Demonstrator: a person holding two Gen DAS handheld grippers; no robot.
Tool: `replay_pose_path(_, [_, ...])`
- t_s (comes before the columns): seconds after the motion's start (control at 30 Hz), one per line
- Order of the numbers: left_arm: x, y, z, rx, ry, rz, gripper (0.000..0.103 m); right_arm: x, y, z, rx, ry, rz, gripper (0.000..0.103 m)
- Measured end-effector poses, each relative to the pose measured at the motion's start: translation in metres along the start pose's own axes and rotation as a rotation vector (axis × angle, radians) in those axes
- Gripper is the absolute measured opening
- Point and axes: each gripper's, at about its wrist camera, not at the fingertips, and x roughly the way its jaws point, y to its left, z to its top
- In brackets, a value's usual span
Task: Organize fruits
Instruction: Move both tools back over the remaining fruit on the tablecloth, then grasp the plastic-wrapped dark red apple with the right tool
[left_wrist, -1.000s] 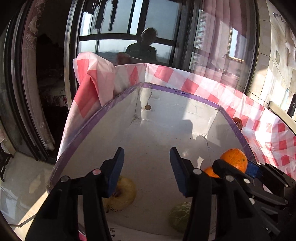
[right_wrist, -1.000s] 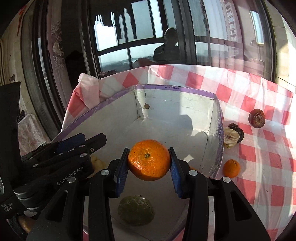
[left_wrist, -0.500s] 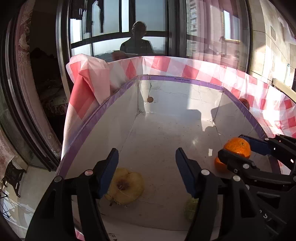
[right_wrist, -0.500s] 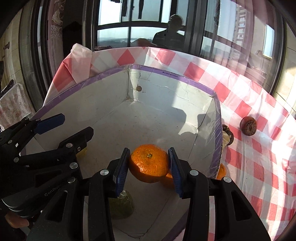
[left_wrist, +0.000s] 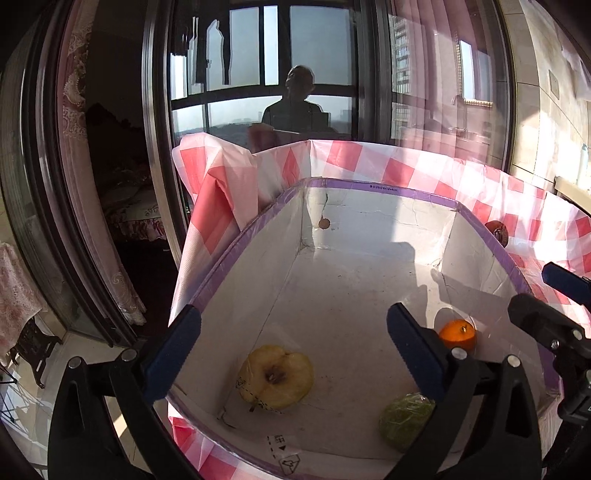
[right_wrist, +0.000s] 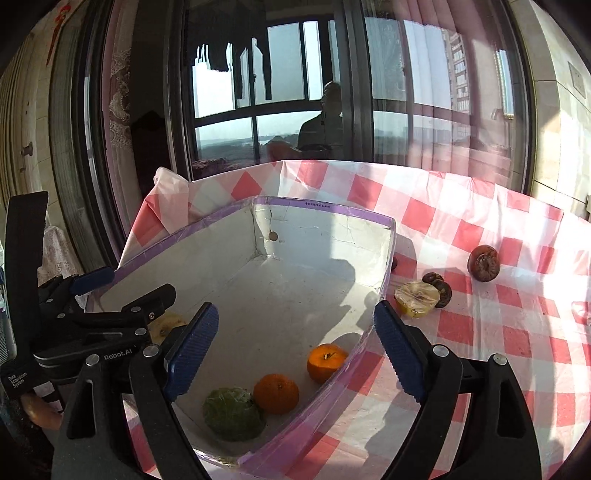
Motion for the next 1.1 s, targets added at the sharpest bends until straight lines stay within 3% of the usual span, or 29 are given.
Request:
replay_pose_path(0.1, [-0.02, -0.013, 0.006, -0.013, -0.067, -0.038, 0.101, -0.024, -0.042, -0.005, 0.096, -0.064, -0.048, 0.088])
replay_pose_path(0.2, [-0.047, -0.04, 0.011, -0.004, -0.15, -0.121, 0.101, -0.038, -0.097, -0.018, 0.231, -0.072, -0.134, 0.088])
replay_pose_path(0.37, [-0.08, -0.128, 0.003, 0.142, -0.205, -0.298, 0.101, -0.058, -0.183, -0.057, 0.451, -0.035, -0.296, 0.088])
replay_pose_path(0.5, [-0.06, -0.217, -0.024, 0.338, -0.102, -0.375, 0.101, -0.07, -0.225, -0.087, 0.567, -0.014, -0.352, 0.088])
replay_pose_path(0.57, [-0.03, -0.25, -0.038, 0.372, -0.018, -0.368, 0.101, -0.072, -0.237, -0.099, 0.592, 0.006, -0.365, 0.088])
replay_pose_path(0.63, [-0.007, -0.275, -0.049, 0.419, -0.005, -0.293, 0.101, -0.072, -0.246, -0.108, 0.606, 0.024, -0.367, 0.088])
replay_pose_path(0.73, [0.03, -0.297, -0.051, 0.411, 0.091, -0.28, 0.101, -0.071, -0.258, -0.117, 0.664, 0.025, -0.328, 0.088])
replay_pose_path(0.83, [0.067, -0.312, -0.046, 0.414, 0.162, -0.181, 0.101, -0.068, -0.26, -0.118, 0.667, 0.023, -0.309, 0.088])
replay_pose_path(0.97, [0.104, -0.31, -0.026, 0.335, 0.238, -0.128, 0.101, -0.064, -0.256, -0.116, 0.636, 0.029, -0.251, 0.088])
replay_pose_path(1.07, [0.132, -0.311, -0.024, 0.302, 0.37, -0.146, 0.101, -0.067, -0.257, -0.118, 0.649, 0.014, -0.226, 0.088])
replay_pose_path(1.1, [0.135, -0.308, -0.023, 0.272, 0.377, -0.15, 0.101, -0.067, -0.258, -0.118, 0.65, 0.009, -0.22, 0.088])
